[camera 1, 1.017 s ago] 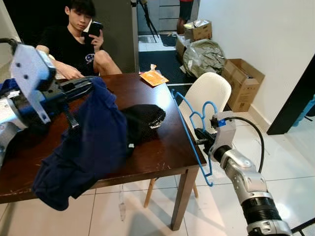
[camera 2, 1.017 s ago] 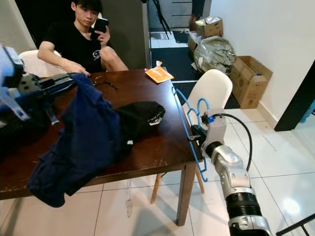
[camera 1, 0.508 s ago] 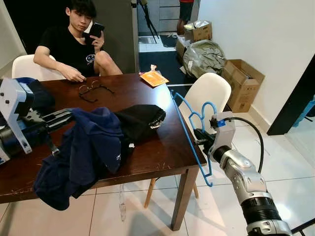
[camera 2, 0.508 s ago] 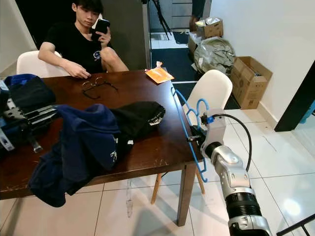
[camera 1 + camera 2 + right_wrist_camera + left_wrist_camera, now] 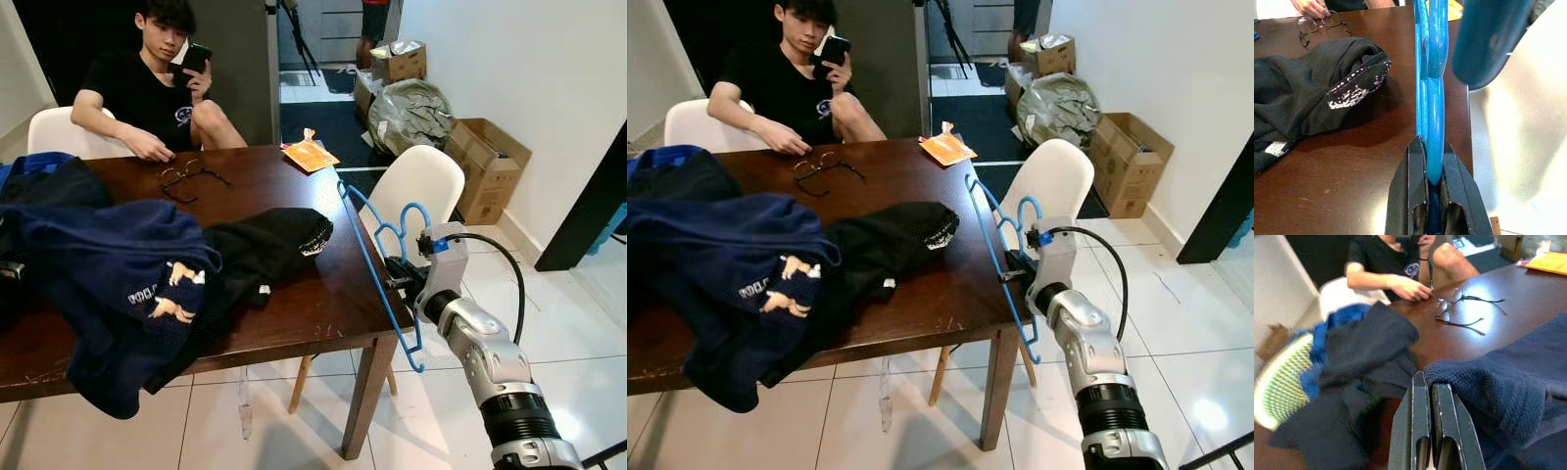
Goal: Hang hanger
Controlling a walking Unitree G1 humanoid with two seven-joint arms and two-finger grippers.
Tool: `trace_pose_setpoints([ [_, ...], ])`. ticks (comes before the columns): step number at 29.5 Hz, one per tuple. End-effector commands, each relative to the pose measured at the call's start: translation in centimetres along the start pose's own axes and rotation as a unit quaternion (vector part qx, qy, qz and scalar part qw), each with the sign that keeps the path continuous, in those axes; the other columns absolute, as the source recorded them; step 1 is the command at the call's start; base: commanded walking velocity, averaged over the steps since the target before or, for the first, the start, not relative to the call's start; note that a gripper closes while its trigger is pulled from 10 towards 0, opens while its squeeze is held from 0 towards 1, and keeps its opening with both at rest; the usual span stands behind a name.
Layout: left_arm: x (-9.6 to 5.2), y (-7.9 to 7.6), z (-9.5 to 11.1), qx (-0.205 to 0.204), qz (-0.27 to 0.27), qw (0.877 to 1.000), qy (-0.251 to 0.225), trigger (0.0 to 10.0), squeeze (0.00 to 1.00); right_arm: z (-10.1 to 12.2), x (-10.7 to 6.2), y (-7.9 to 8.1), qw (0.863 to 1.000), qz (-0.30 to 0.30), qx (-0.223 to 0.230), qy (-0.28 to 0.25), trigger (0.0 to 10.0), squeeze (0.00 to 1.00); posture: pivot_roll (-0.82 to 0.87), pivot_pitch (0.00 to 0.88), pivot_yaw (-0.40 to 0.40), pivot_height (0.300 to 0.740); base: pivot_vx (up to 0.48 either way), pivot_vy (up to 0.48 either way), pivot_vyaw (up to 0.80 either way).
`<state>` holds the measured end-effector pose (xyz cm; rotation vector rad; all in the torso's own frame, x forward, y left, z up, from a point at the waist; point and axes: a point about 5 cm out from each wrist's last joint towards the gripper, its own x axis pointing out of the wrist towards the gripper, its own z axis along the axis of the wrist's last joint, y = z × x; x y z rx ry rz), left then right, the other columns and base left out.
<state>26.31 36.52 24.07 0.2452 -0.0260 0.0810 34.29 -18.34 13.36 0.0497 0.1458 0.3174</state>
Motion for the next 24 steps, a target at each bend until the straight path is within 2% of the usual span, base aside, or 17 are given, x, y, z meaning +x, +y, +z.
trace_pose_setpoints([
  [1,0.2,-2.5,-1.6,-0.062,-0.053,0.997,0.017,10.0,0.00,-0.4,-0.2,0.1,1.000,0.003,0.011,0.008,10.0,0.00,0.10,0.000,-0.008,0.740,0.000,0.000,0.00],
  [2,0.2,-2.5,-1.6,-0.062,-0.053,0.997,0.017,10.0,0.00,-0.4,-0.2,0.1,1.000,0.003,0.011,0.008,10.0,0.00,0.10,0.000,-0.008,0.740,0.000,0.000,0.00],
  [3,0.3,-4.2,-2.0,-0.095,-0.095,0.991,0.013,10.0,0.00,-0.4,-0.2,0.1,1.000,0.003,0.011,0.008,10.0,0.00,0.10,0.000,-0.009,0.740,0.000,0.000,0.00],
  [5,0.2,-8.7,-2.3,-0.155,-0.204,0.967,-0.005,10.0,0.00,-0.4,-0.3,0.1,1.000,0.003,0.010,0.010,10.0,0.00,0.09,0.003,-0.012,0.740,0.000,0.000,0.00],
  [6,0.1,-10.1,-2.3,-0.169,-0.234,0.957,-0.010,10.0,0.00,-0.4,-0.3,0.0,1.000,0.003,0.009,0.011,10.0,0.00,0.09,0.004,-0.012,0.740,0.000,0.000,0.00],
  [9,0.1,-10.1,-2.3,-0.169,-0.234,0.957,-0.010,10.0,0.00,-0.4,-0.3,0.0,1.000,0.003,0.009,0.011,10.0,0.00,0.09,0.004,-0.012,0.740,0.000,0.000,0.00],
  [10,-0.1,-11.4,-2.3,-0.176,-0.263,0.948,-0.011,10.0,0.00,-0.4,-0.3,0.0,1.000,0.003,0.008,0.012,10.0,0.00,0.08,0.004,-0.012,0.740,0.000,0.000,0.00],
  [11,-0.3,-12.2,-2.6,-0.174,-0.278,0.945,-0.007,10.0,0.00,-0.4,-0.4,0.0,1.000,0.003,0.007,0.012,10.0,0.00,0.08,0.006,-0.013,0.740,0.000,0.000,0.00],
  [12,-0.3,-12.2,-2.6,-0.174,-0.278,0.945,-0.007,10.0,0.00,-0.4,-0.4,0.0,1.000,0.003,0.007,0.012,10.0,0.00,0.08,0.006,-0.013,0.740,0.000,0.000,0.00],
  [14,-0.5,-12.7,-4.1,-0.129,-0.268,0.955,0.025,10.0,0.00,-0.5,-0.4,-0.1,1.000,0.003,0.006,0.014,10.0,0.00,0.07,0.006,-0.013,0.740,0.000,0.000,0.00],
  [15,-0.5,-12.7,-4.1,-0.129,-0.268,0.955,0.025,10.0,0.00,-0.5,-0.4,-0.1,1.000,0.003,0.006,0.014,10.0,0.00,0.07,0.006,-0.013,0.740,0.000,0.000,0.00],
  [16,-0.6,-12.7,-4.7,-0.108,-0.259,0.959,0.037,10.0,0.00,-0.5,-0.5,-0.1,1.000,0.003,0.006,0.015,10.0,0.00,0.07,0.006,-0.013,0.740,0.000,0.000,0.00],
  [17,-0.6,-12.3,-5.1,-0.099,-0.241,0.964,0.043,10.0,0.00,-0.5,-0.5,-0.1,1.000,0.003,0.006,0.016,10.0,0.00,0.07,0.006,-0.015,0.740,0.000,0.000,0.00],
  [20,-0.9,-11.6,-5.2,-0.099,-0.218,0.970,0.046,10.0,0.03,-0.6,-0.5,-0.2,1.000,0.003,0.006,0.017,10.0,0.00,0.08,0.005,-0.016,0.740,0.000,0.000,0.00],
  [21,-1.0,-11.2,-5.2,-0.096,-0.207,0.973,0.046,10.0,1.00,-0.6,-0.6,-0.2,1.000,0.003,0.006,0.018,10.0,0.00,0.08,0.004,-0.016,0.740,0.000,0.000,0.00],
  [23,-1.1,-11.0,-5.1,-0.093,-0.201,0.974,0.047,10.0,1.00,-0.6,-0.6,-0.2,1.000,0.003,0.006,0.019,10.0,0.00,0.08,0.004,-0.016,0.740,0.000,0.000,0.00],
  [24,-1.1,-10.7,-4.8,-0.078,-0.191,0.977,0.044,10.0,1.00,-0.6,-0.6,-0.2,1.000,0.004,0.005,0.020,10.0,0.00,0.08,0.002,-0.016,0.740,0.000,0.000,0.00],
])
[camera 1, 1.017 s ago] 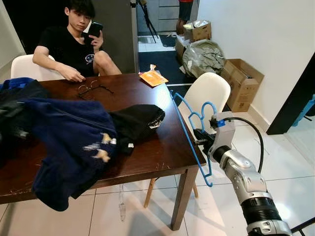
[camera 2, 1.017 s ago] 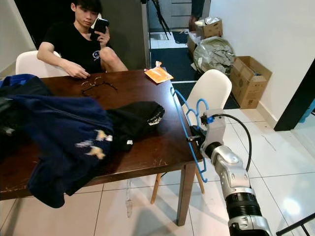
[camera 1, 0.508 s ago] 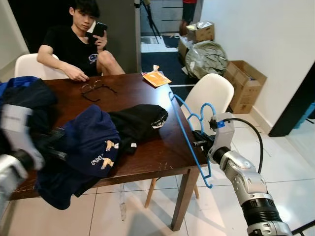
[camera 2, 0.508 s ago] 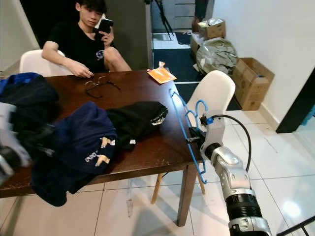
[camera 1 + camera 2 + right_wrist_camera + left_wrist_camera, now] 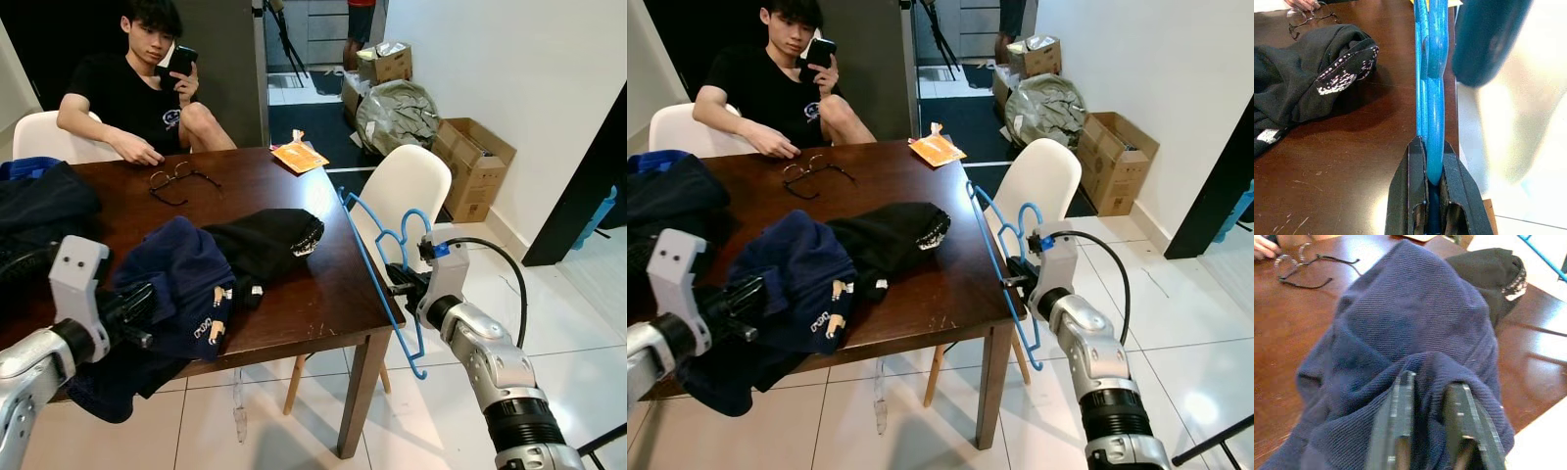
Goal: Hang hanger
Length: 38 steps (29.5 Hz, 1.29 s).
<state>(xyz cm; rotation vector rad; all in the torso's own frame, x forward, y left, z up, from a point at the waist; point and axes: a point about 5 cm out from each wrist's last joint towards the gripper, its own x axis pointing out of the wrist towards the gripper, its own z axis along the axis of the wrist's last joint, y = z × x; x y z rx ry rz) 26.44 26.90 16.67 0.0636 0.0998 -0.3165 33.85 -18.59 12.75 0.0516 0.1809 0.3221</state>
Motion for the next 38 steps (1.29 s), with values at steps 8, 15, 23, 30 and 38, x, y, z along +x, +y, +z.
trace_pose_setpoints([
  [8,0.3,-0.1,2.0,0.122,0.033,0.992,-0.005,10.0,1.00,-0.1,-0.2,0.1,1.000,0.003,0.001,0.005,10.0,0.00,0.08,0.000,-0.013,0.740,0.000,0.000,0.00],
  [15,0.9,-1.2,1.2,0.123,0.002,0.992,0.006,10.0,0.36,-0.1,-0.2,0.2,1.000,0.003,0.001,0.005,10.0,0.00,0.08,0.000,-0.011,0.740,0.000,0.000,0.00],
  [23,1.2,-2.1,-0.4,0.143,-0.032,0.988,0.041,4.1,0.18,-0.1,-0.2,0.3,1.000,0.002,0.002,0.004,10.0,0.00,0.07,0.000,-0.009,0.740,0.000,0.000,0.00],
  [30,0.9,-1.8,-0.3,0.157,-0.030,0.986,0.048,0.0,0.17,0.0,-0.1,0.2,1.000,0.000,0.004,0.003,10.0,0.00,0.08,0.000,-0.011,0.740,0.000,0.000,0.00],
  [38,0.7,-1.3,1.4,0.170,-0.034,0.984,0.029,0.0,0.11,-0.1,0.0,0.2,1.000,-0.001,0.006,0.004,10.0,0.00,0.08,0.000,-0.011,0.740,0.000,0.000,0.00],
])
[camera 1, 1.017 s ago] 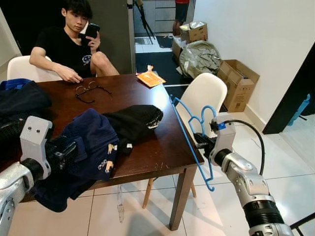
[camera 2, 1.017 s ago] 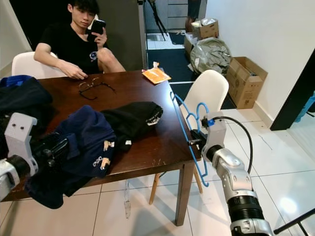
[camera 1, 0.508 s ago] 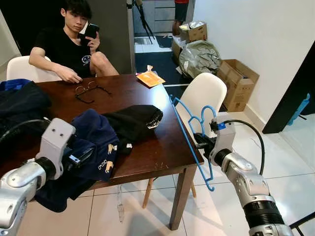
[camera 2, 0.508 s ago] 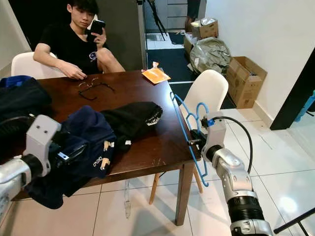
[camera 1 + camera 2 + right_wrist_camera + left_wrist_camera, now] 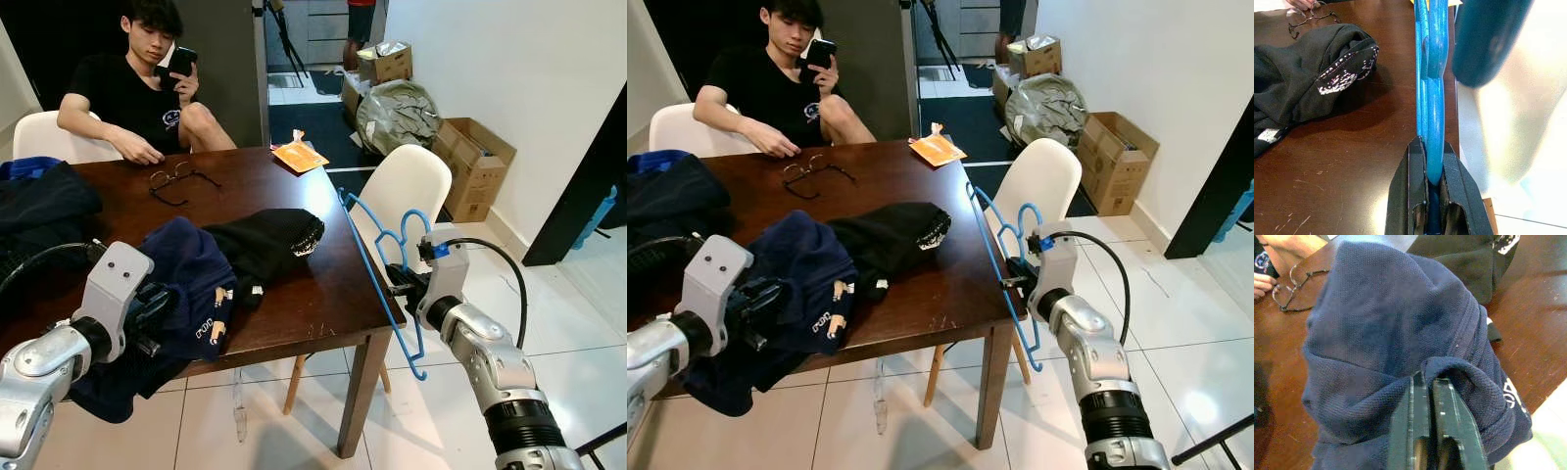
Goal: Hang hanger
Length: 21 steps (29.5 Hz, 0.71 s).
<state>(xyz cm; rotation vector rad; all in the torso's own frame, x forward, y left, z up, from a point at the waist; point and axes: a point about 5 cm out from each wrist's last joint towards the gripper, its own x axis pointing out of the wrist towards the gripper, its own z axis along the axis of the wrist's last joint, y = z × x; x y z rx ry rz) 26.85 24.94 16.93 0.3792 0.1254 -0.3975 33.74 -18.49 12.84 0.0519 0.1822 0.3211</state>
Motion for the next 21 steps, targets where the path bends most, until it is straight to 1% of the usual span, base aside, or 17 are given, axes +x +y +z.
trace_pose_setpoints([
  [1,-0.5,1.0,2.4,0.002,-0.007,0.999,-0.043,0.0,0.00,-0.1,0.1,0.1,1.000,0.000,0.007,0.003,10.0,0.00,0.09,0.000,-0.011,0.740,0.000,0.000,0.00],
  [2,-0.7,1.1,3.9,-0.012,-0.020,0.997,-0.077,0.0,0.00,-0.1,0.2,0.1,1.000,-0.001,0.007,0.003,10.0,0.00,0.09,0.000,-0.010,0.740,0.000,0.000,0.00],
  [3,-0.7,1.1,3.9,-0.012,-0.020,0.997,-0.077,0.0,0.00,-0.1,0.2,0.1,1.000,-0.001,0.007,0.003,10.0,0.00,0.09,0.000,-0.010,0.740,0.000,0.000,0.00],
  [5,-0.8,1.1,4.8,-0.021,-0.029,0.994,-0.099,0.0,0.00,-0.1,0.2,0.1,1.000,-0.001,0.008,0.003,10.0,0.00,0.09,0.000,-0.010,0.740,0.000,0.000,0.00],
  [6,-1.1,0.9,6.5,-0.039,-0.056,0.988,-0.141,0.0,0.00,-0.1,0.2,0.1,1.000,-0.001,0.009,0.003,10.0,0.00,0.09,0.000,-0.009,0.740,0.000,0.000,0.00],
  [7,-1.1,0.9,6.5,-0.039,-0.056,0.988,-0.141,0.0,0.00,-0.1,0.2,0.1,1.000,-0.001,0.009,0.003,10.0,0.00,0.09,0.000,-0.009,0.740,0.000,0.000,0.00],
  [8,-1.8,0.2,8.8,-0.049,-0.107,0.974,-0.193,0.0,0.00,-0.1,0.2,0.1,1.000,-0.002,0.010,0.002,10.0,0.00,0.09,0.000,-0.009,0.740,0.000,0.000,0.00],
  [9,-2.7,-0.5,11.3,-0.065,-0.166,0.952,-0.250,0.0,0.00,-0.2,0.3,0.0,1.000,-0.002,0.011,0.002,10.0,0.00,0.09,0.000,-0.007,0.740,0.000,0.000,0.00],
  [11,-2.7,-0.5,11.3,-0.065,-0.166,0.952,-0.250,0.0,0.00,-0.2,0.3,0.0,1.000,-0.002,0.011,0.002,10.0,0.00,0.09,0.000,-0.007,0.740,0.000,0.000,0.00],
  [12,-3.9,-1.2,14.4,-0.083,-0.229,0.916,-0.318,0.0,0.00,-0.2,0.3,0.0,1.000,-0.003,0.012,0.002,10.0,0.00,0.10,0.000,-0.008,0.740,0.000,0.000,0.00],
  [13,-3.9,-1.2,14.4,-0.083,-0.229,0.916,-0.318,0.0,0.00,-0.2,0.3,0.0,1.000,-0.003,0.012,0.002,10.0,0.00,0.10,0.000,-0.008,0.740,0.000,0.000,0.00],
  [14,-5.0,-1.7,16.9,-0.091,-0.295,0.877,-0.367,0.0,0.00,-0.2,0.4,0.0,1.000,-0.003,0.013,0.001,10.0,0.00,0.10,0.000,-0.008,0.740,0.000,0.000,0.00],
  [15,-5.8,-2.0,18.3,-0.094,-0.334,0.851,-0.393,0.0,0.00,-0.2,0.5,0.0,1.000,-0.004,0.014,0.001,10.0,0.00,0.10,0.000,-0.008,0.740,0.000,0.000,0.00],
  [16,-5.8,-2.0,18.3,-0.094,-0.334,0.851,-0.393,0.0,0.00,-0.2,0.5,0.0,1.000,-0.004,0.014,0.001,10.0,0.00,0.10,0.000,-0.008,0.740,0.000,0.000,0.00],
  [17,-6.6,-2.1,20.0,-0.101,-0.382,0.816,-0.421,0.0,0.00,-0.2,0.6,0.0,1.000,-0.004,0.015,0.001,10.0,0.00,0.11,0.000,-0.002,0.740,0.000,0.000,0.00],
  [20,-6.6,-2.1,20.0,-0.101,-0.382,0.816,-0.421,0.0,0.00,-0.2,0.6,0.0,1.000,-0.004,0.015,0.001,10.0,0.00,0.11,0.000,-0.002,0.740,0.000,0.000,0.00],
  [21,-7.2,-2.0,21.3,-0.105,-0.416,0.790,-0.439,0.0,0.00,-0.2,0.6,0.0,1.000,-0.005,0.017,-0.001,10.0,0.00,0.11,0.000,0.003,0.740,0.000,0.000,0.00],
])
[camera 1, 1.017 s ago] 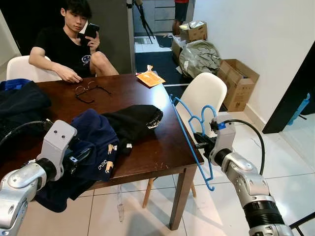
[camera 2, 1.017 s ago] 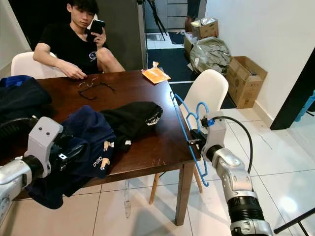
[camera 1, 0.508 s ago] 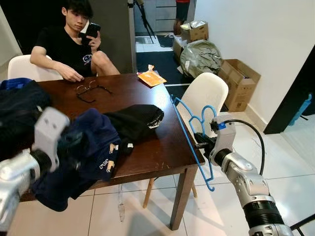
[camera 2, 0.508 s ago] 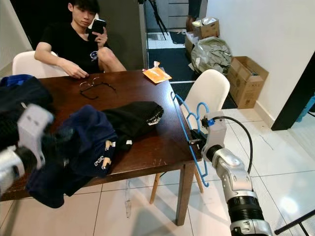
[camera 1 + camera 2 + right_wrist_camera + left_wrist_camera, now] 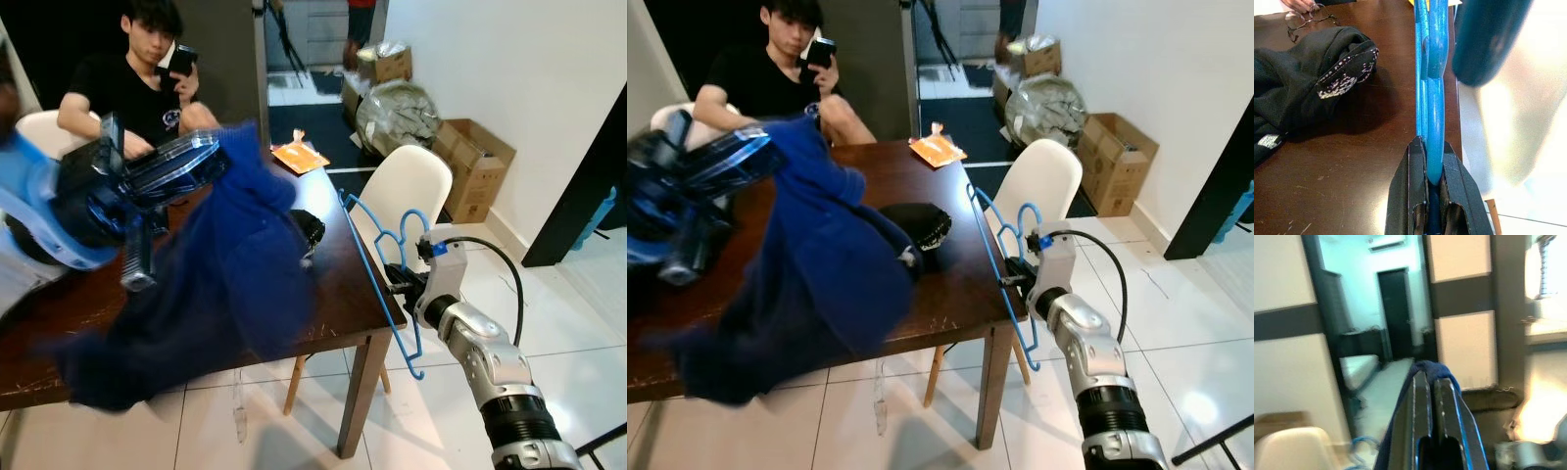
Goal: Hang hanger
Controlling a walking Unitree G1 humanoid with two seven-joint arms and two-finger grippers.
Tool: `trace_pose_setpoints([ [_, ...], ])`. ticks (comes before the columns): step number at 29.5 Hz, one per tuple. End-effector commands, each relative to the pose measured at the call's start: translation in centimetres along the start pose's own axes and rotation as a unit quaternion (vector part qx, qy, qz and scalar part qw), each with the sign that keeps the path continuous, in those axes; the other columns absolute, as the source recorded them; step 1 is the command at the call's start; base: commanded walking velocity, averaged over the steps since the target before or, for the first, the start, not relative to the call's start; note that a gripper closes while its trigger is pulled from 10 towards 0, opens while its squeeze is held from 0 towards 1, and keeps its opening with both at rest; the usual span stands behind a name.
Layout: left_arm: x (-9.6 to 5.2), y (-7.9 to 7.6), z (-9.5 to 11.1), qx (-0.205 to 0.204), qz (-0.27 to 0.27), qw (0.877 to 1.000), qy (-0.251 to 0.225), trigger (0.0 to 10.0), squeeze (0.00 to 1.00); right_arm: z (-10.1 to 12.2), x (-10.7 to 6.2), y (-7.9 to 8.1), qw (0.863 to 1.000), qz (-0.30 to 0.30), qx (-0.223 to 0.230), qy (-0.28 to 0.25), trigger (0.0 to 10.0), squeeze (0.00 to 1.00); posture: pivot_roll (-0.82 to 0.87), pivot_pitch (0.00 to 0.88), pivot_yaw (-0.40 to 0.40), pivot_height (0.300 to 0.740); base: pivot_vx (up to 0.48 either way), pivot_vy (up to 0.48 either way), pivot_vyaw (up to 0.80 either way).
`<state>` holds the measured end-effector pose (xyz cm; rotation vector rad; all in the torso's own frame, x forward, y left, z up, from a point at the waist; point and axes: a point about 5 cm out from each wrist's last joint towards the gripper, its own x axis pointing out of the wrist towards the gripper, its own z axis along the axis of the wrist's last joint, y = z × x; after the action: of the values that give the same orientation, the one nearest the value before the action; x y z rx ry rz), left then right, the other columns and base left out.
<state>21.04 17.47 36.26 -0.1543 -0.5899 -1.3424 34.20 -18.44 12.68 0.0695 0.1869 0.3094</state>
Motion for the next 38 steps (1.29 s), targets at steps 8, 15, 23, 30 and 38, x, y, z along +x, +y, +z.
trace_pose_setpoints([
  [8,2.2,-0.3,3.5,-0.035,-0.102,0.993,-0.050,4.1,0.00,-0.2,0.4,0.2,1.000,-0.008,0.013,-0.007,10.0,0.00,0.10,0.000,0.023,0.740,0.000,0.000,0.00],
  [15,1.8,-0.6,3.4,-0.058,-0.114,0.992,-0.008,4.5,0.00,-0.2,0.7,0.3,1.000,-0.011,0.018,-0.012,10.0,0.00,0.11,0.000,0.034,0.740,0.000,0.000,0.00],
  [23,0.5,0.1,-0.2,-0.032,-0.059,0.991,0.119,4.9,0.00,-0.1,0.9,0.3,1.000,-0.013,0.020,-0.016,10.0,0.00,0.11,0.000,0.032,0.740,0.000,0.000,0.00],
  [30,-1.4,1.8,-4.8,0.049,0.007,0.964,0.261,10.0,0.00,-0.1,0.9,0.1,0.999,-0.023,0.023,-0.015,10.0,0.00,0.11,0.000,0.031,0.740,0.000,0.000,-0.11],
  [38,-2.1,1.6,-9.0,0.050,0.055,0.956,0.284,10.0,0.00,0.1,0.8,-0.6,0.998,-0.048,0.039,-0.024,10.0,0.00,0.11,0.000,0.029,0.740,0.000,0.000,-0.79],
])
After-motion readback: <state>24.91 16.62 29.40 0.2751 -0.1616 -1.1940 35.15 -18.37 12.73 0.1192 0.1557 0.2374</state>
